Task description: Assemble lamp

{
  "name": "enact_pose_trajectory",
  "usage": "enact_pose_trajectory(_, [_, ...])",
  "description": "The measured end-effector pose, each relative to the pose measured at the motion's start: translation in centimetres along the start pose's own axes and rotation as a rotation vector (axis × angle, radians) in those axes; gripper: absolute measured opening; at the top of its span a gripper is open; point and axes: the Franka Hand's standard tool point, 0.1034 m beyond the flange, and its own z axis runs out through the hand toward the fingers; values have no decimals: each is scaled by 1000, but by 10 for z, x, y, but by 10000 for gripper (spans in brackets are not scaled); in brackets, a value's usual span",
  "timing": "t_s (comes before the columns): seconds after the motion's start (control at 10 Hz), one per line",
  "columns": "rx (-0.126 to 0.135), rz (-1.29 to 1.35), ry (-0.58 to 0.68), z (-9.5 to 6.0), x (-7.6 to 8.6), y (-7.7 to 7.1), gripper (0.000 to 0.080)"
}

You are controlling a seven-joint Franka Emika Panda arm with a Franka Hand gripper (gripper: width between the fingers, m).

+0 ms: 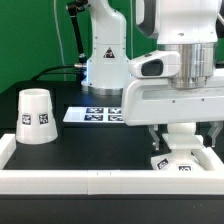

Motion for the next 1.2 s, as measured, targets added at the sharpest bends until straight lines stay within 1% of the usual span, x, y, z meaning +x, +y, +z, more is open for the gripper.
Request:
enact_pose_trajectory(0.2, [0,-5,1,-1,0,1,697])
enact_pose_trajectory(0.3, [-2,-20,-2,-9,-10,6,699])
enact_pose_trajectory(0.4, [-4,-1,-12,-17,-25,8,699])
enact_pose_trajectory(0.7, [-11,71,-38,-41,-69,0,699])
enact_pose_trajectory(0.8, [-14,91,-47,-43,-82,-3,699])
enact_pose_trajectory(1.0, [-14,85,-45,-39,-100,-4,699])
enact_pose_trajectory(1.1, [-13,72,-38,-37,-105,-3,699])
enact_pose_trajectory(1.2, [-11,82,-38,-37,-104,-3,699])
